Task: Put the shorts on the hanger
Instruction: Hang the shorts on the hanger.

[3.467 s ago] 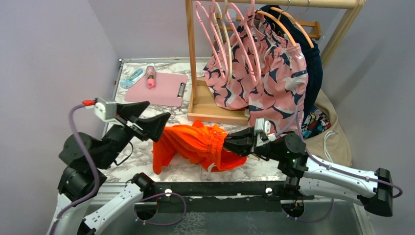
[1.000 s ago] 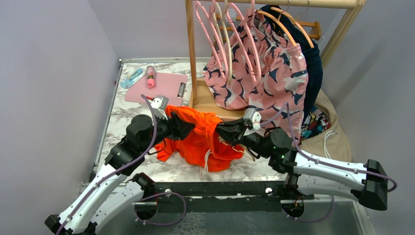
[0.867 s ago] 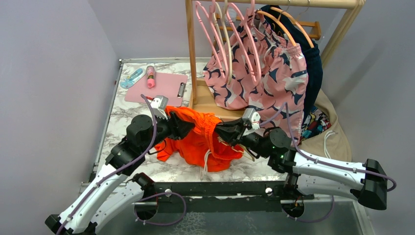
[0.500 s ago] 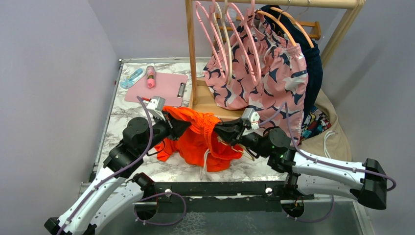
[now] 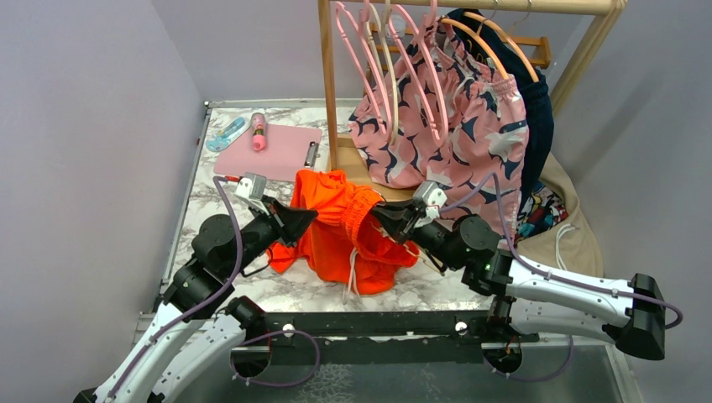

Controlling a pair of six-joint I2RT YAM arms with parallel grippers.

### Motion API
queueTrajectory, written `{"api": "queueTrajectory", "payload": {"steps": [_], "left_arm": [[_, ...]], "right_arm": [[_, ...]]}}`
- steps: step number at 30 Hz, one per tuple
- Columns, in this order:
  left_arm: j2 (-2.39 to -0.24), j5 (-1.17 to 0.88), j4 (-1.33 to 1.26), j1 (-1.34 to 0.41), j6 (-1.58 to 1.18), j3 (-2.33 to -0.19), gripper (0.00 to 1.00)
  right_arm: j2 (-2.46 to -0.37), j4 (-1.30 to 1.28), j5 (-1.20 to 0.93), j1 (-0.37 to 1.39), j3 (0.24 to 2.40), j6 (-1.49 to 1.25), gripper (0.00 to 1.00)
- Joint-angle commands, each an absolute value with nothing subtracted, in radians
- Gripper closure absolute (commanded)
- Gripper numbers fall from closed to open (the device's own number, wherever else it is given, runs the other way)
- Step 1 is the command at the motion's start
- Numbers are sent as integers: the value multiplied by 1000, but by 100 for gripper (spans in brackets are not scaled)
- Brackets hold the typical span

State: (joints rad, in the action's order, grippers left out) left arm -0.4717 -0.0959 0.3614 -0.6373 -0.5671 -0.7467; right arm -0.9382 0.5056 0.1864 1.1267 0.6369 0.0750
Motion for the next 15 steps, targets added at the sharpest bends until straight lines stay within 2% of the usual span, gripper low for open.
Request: {"api": "queueTrajectory", "payload": {"steps": [1,10,13,15], "left_arm": [[-451,-89,367,-640,-559,-746,100],[-475,-187,365,-640,-585,-734,100],[-486,-239,358,-639,-596,-717,100],[-493,-267,349,-640,-603,-712,100]], "right_arm": [[-913,538,296,1125,682,117,99],[-920,637,407,1126,674,127,99],[-931,709,344,1126,677,127,99],[-945,758,226,1126,678,104,99]]}}
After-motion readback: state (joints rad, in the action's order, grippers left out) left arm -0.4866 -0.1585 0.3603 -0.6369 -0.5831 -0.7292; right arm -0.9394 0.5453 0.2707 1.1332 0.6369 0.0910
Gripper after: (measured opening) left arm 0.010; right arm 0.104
